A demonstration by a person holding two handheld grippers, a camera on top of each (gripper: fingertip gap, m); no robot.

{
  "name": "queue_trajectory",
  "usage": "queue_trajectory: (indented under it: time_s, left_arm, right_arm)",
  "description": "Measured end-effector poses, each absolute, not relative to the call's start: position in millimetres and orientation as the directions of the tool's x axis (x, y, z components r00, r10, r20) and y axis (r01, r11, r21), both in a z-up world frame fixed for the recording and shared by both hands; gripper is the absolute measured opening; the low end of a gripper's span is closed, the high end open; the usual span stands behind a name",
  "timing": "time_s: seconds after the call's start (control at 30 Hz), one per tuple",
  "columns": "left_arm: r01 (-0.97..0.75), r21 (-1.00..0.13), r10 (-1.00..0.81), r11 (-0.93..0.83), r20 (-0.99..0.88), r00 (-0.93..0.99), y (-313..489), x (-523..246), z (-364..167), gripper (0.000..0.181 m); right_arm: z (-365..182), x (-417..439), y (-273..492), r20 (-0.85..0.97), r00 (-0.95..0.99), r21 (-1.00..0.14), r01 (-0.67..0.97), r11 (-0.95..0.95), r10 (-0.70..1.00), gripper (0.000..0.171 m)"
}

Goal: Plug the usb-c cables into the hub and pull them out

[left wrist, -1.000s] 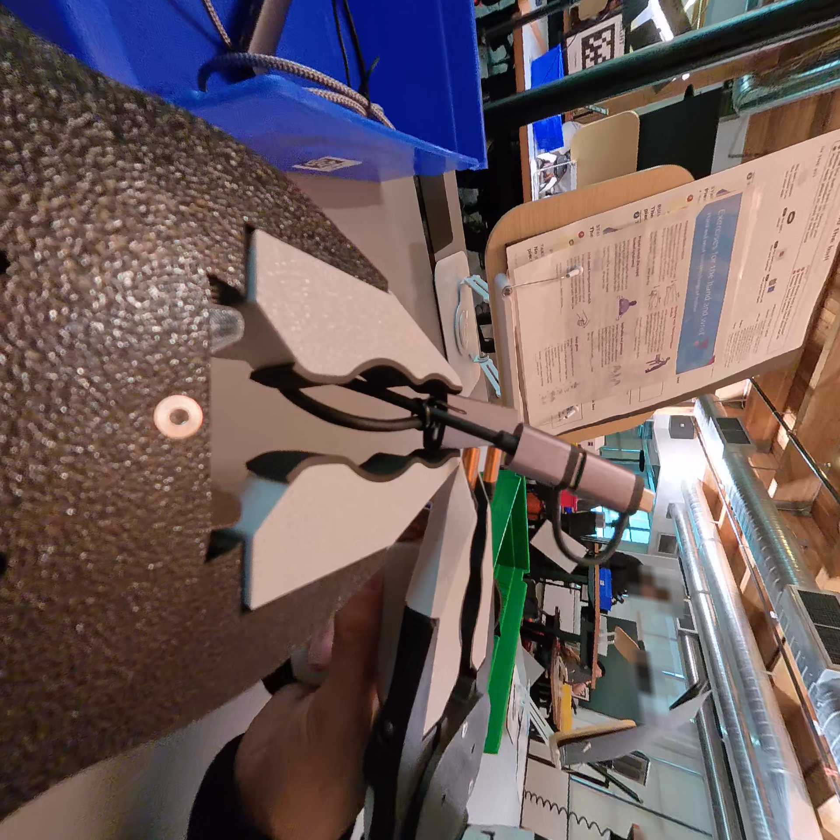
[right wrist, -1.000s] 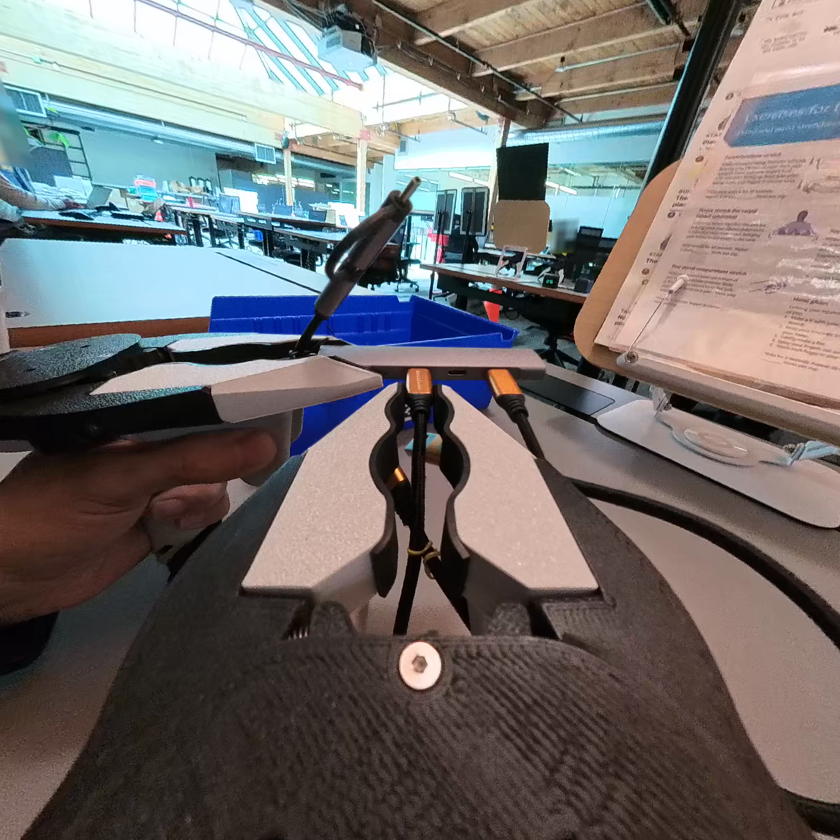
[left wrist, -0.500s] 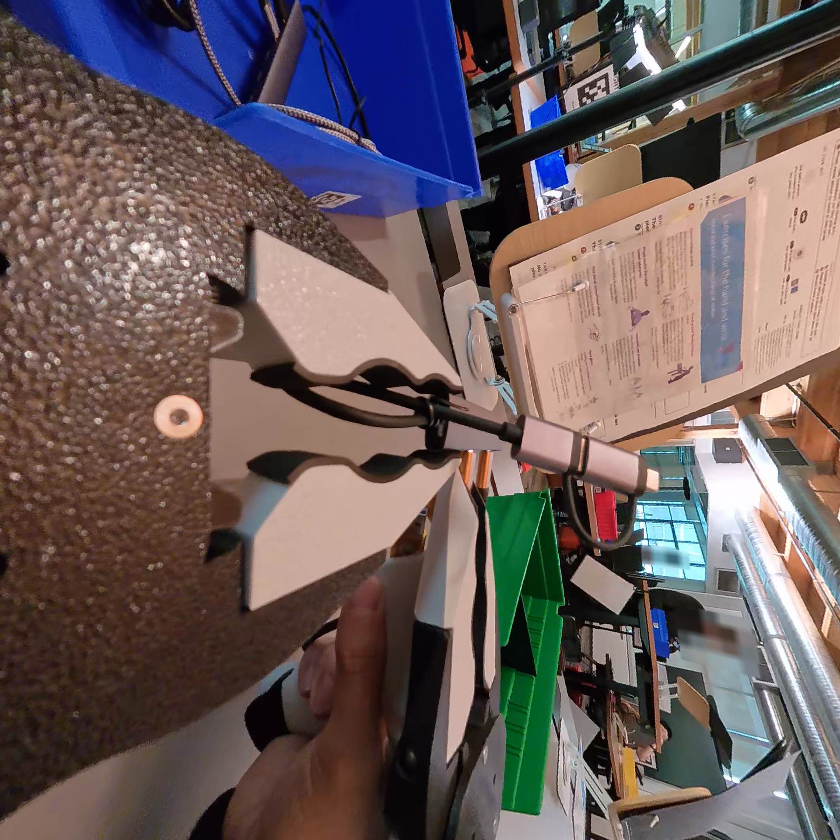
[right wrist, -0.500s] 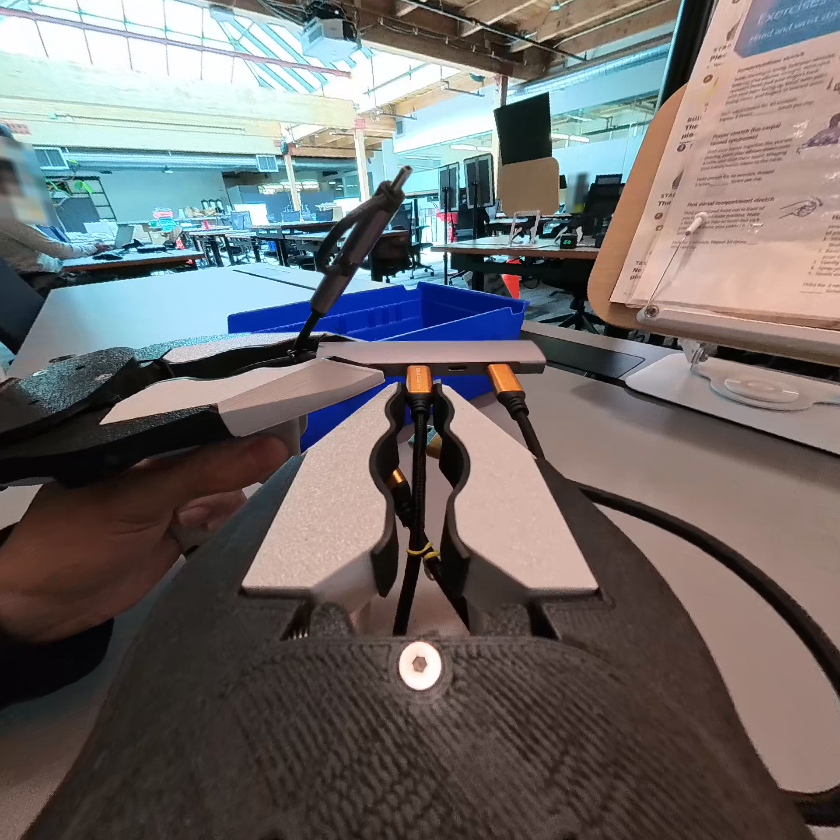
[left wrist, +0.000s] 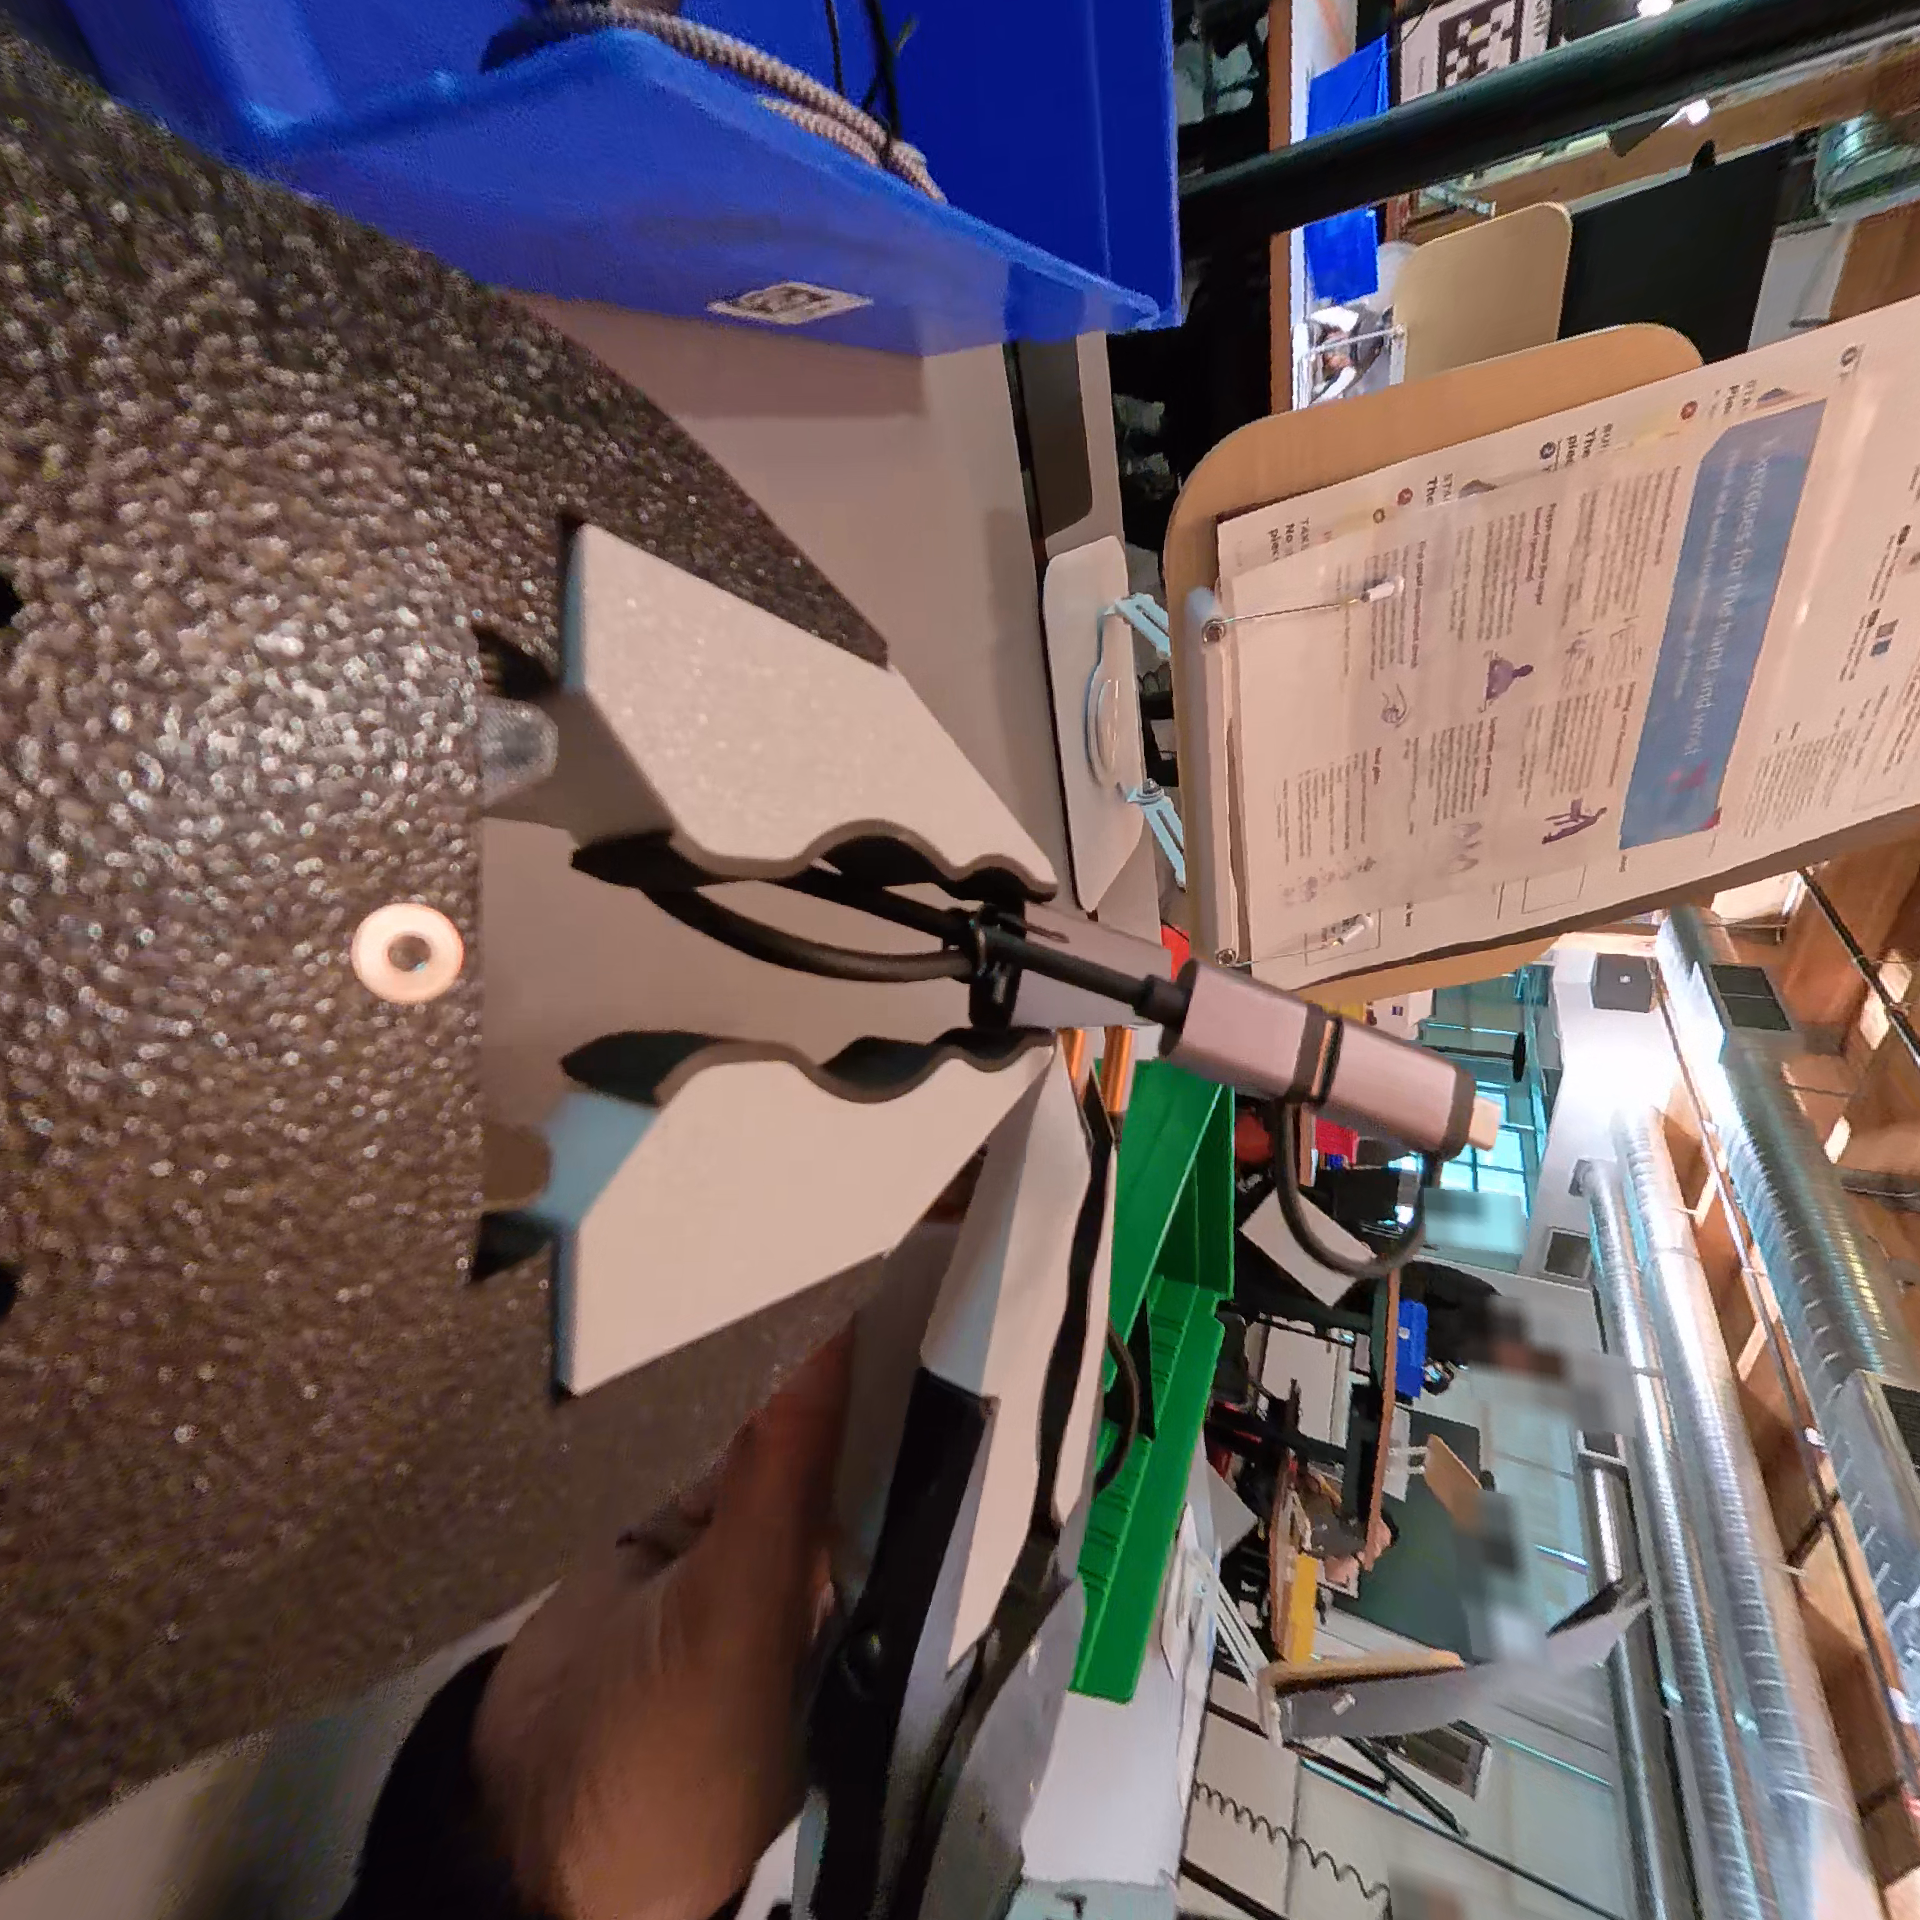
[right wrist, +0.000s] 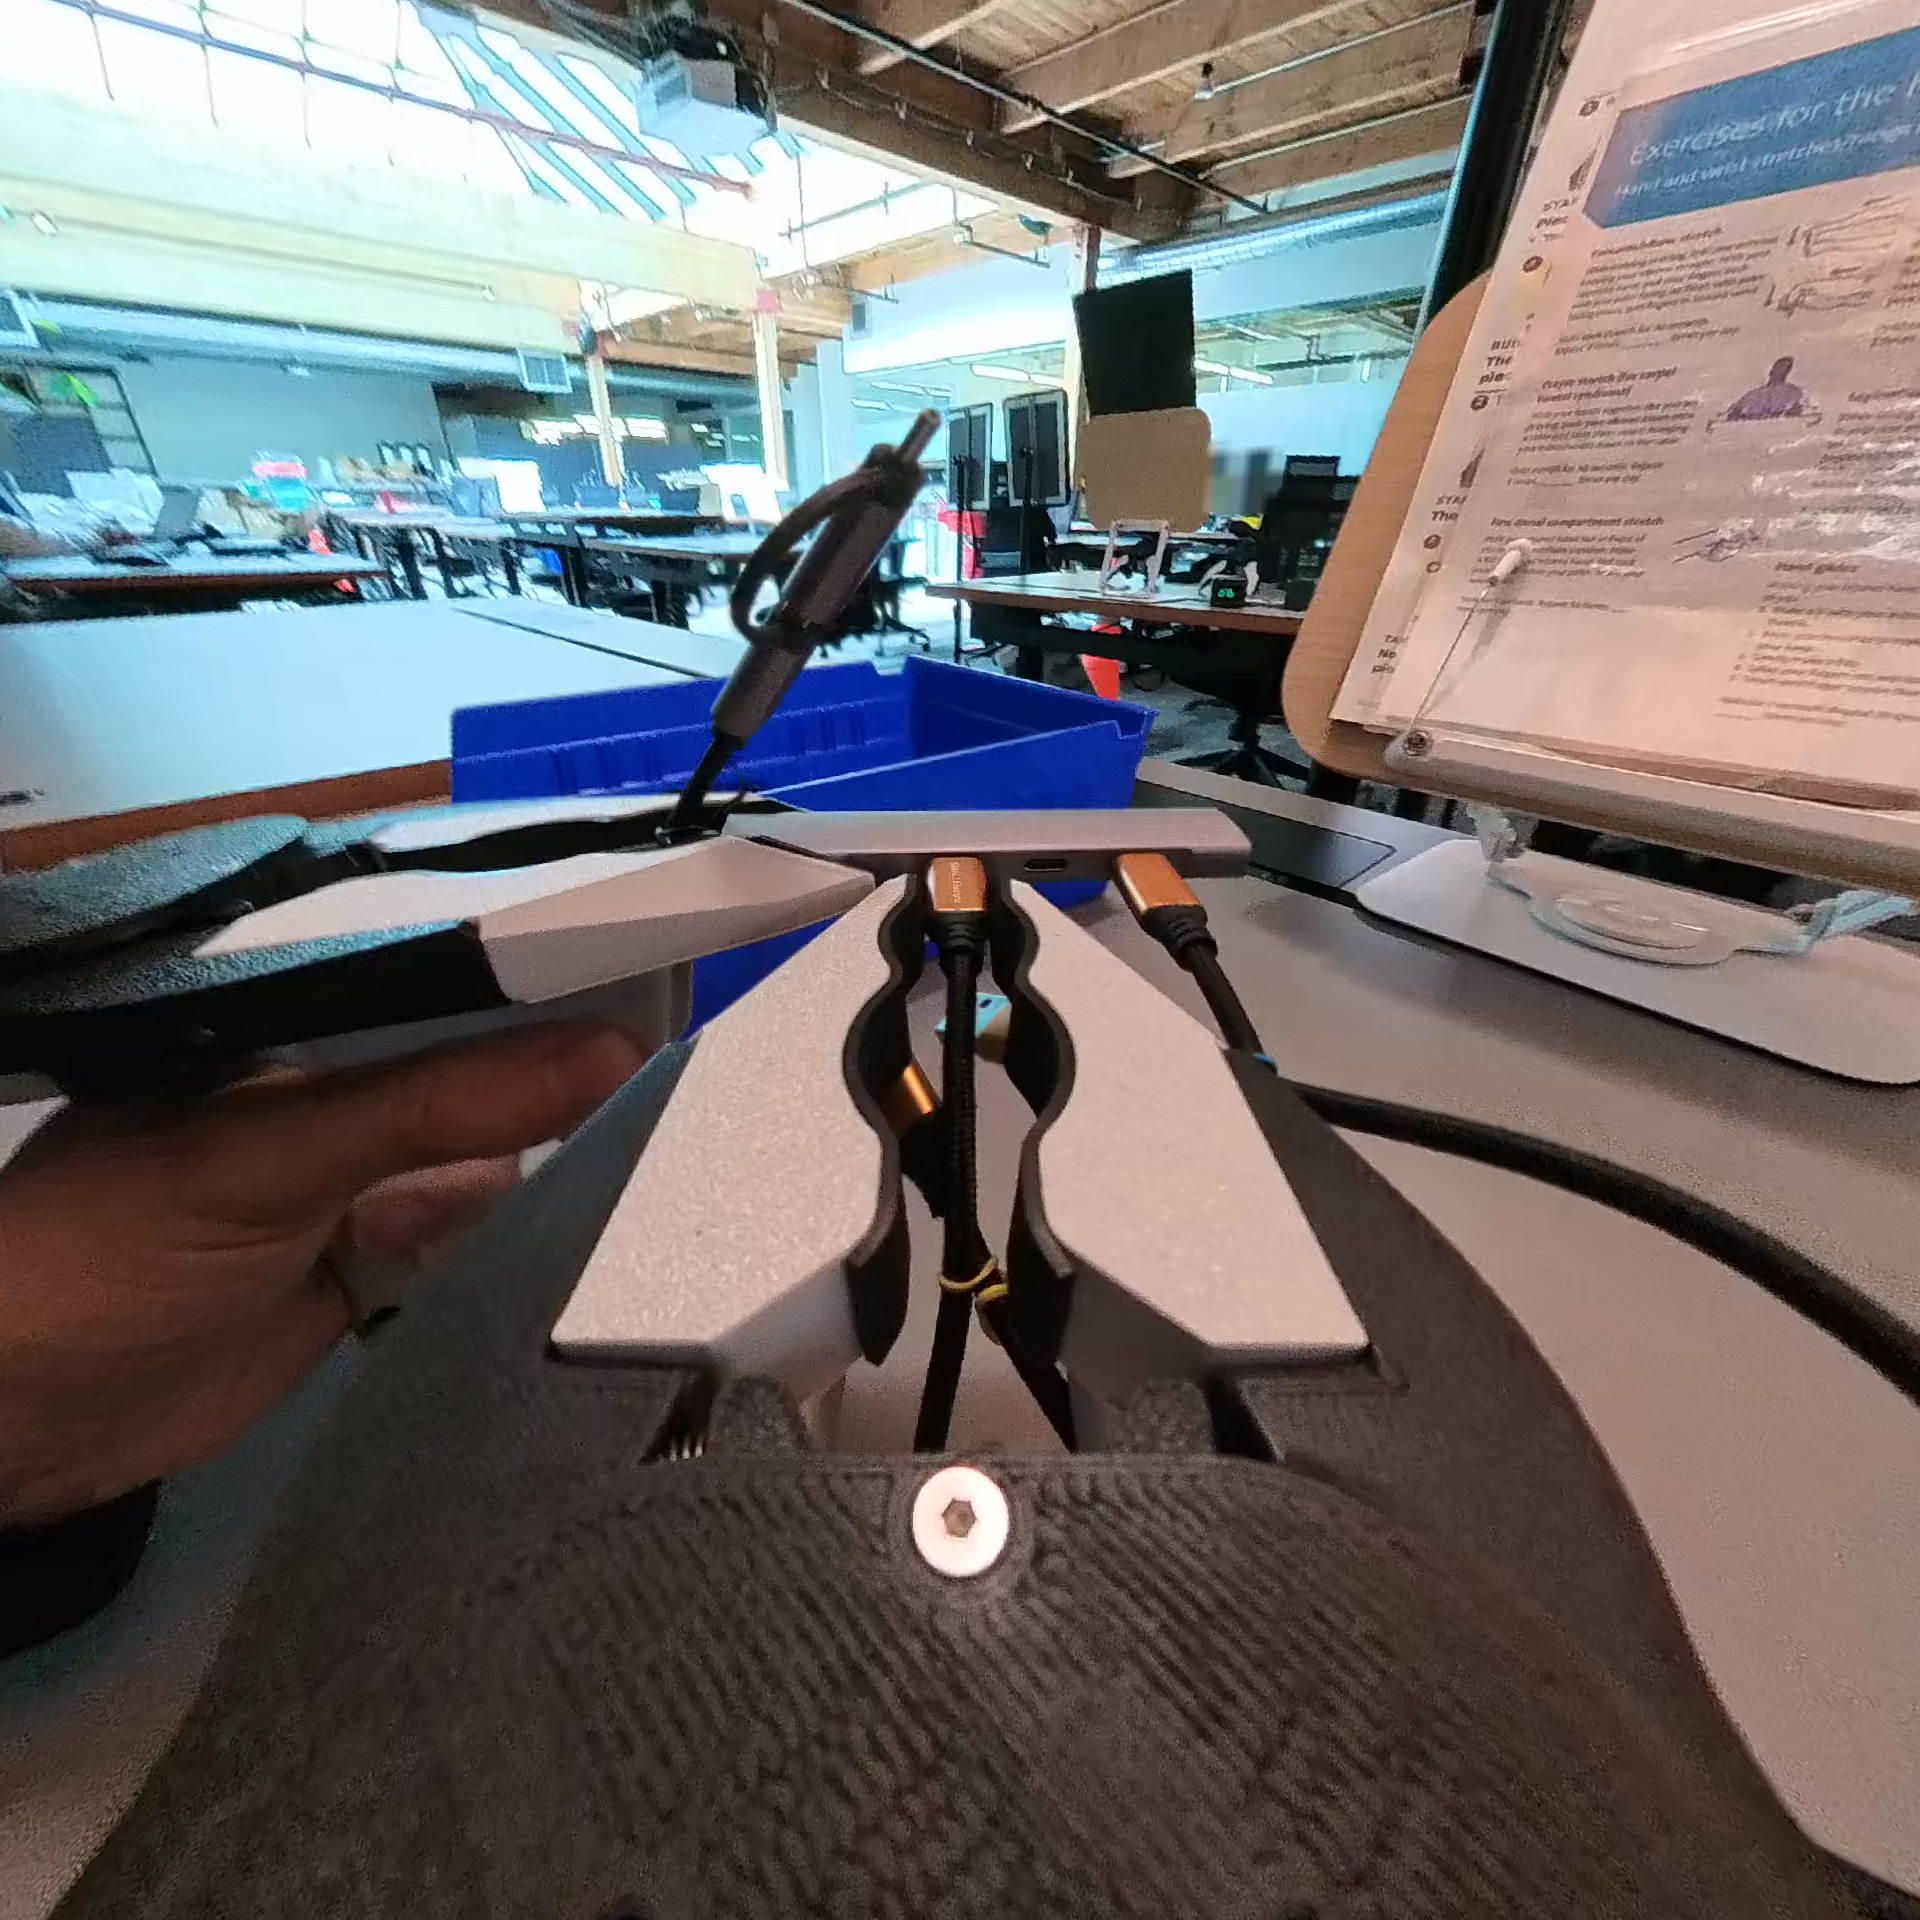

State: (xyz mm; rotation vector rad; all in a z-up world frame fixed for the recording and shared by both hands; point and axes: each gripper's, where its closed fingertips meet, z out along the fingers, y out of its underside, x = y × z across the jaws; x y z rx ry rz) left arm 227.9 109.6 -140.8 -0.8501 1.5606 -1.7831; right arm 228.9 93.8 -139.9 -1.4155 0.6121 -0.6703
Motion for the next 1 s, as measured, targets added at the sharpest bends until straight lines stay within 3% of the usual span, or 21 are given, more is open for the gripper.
queue_trajectory:
  time_s: [0.07,0.2,0.33,0.43,0.53,0.6,0.63,0.67,0.7,0.77,0.83,0.87,1.0]
  left_arm:
    - [0.046,-0.997,-0.807,-0.062,0.023,-0.590,111,228,-139,0.022]
    - [0.088,-0.995,-0.832,0.037,-0.079,-0.550,113,226,-135,0.023]
    - [0.106,-0.991,-0.836,0.077,-0.122,-0.536,111,224,-132,0.023]
    - [0.125,-0.987,-0.831,0.105,-0.156,-0.534,109,223,-129,0.023]
    - [0.124,-0.986,-0.828,0.107,-0.158,-0.538,109,222,-129,0.024]
    - [0.144,-0.979,-0.826,0.145,-0.200,-0.527,109,220,-128,0.024]
    - [0.158,-0.974,-0.835,0.164,-0.222,-0.504,112,220,-125,0.023]
    - [0.160,-0.971,-0.928,0.179,-0.220,-0.302,147,233,-115,0.022]
    - [0.172,-0.973,-0.960,0.153,-0.188,-0.207,186,241,-104,0.021]
    - [0.142,-0.977,-0.937,-0.157,0.103,-0.334,218,244,-86,0.021]
    - [0.188,-0.981,-0.925,-0.044,-0.031,-0.378,197,234,-80,0.021]
    - [0.205,-0.979,-0.912,0.017,-0.099,-0.397,181,228,-81,0.022]
    - [0.168,-0.985,-0.870,-0.037,-0.051,-0.490,154,221,-91,0.022]
  right_arm:
    - [-141,228,95,0.011,0.671,-0.999,0.045,0.026,-0.741,0.012]
    - [-141,226,97,-0.210,0.690,-0.974,-0.087,0.209,-0.693,0.012]
    - [-140,223,95,-0.158,0.681,-0.985,-0.056,0.164,-0.715,0.012]
    - [-137,222,93,-0.277,0.700,-0.955,-0.124,0.270,-0.658,0.012]
    - [-137,221,93,-0.226,0.683,-0.970,-0.095,0.222,-0.695,0.012]
    - [-136,218,94,-0.322,0.701,-0.941,-0.161,0.299,-0.637,0.012]
    - [-134,215,92,-0.394,0.706,-0.908,-0.202,0.367,-0.589,0.012]
    - [-136,213,79,-0.417,0.684,-0.895,-0.194,0.402,-0.599,0.012]
    - [-143,211,64,-0.395,0.656,-0.908,-0.171,0.383,-0.643,0.012]
    - [-139,205,41,-0.422,0.651,-0.887,-0.150,0.438,-0.631,0.011]
    - [-129,199,42,-0.362,0.702,-0.922,-0.169,0.350,-0.614,0.011]
    - [-119,198,39,-0.263,0.700,-0.957,-0.104,0.270,-0.664,0.011]
    - [-75,198,1,0.079,0.646,-0.995,0.097,-0.022,-0.759,0.011]
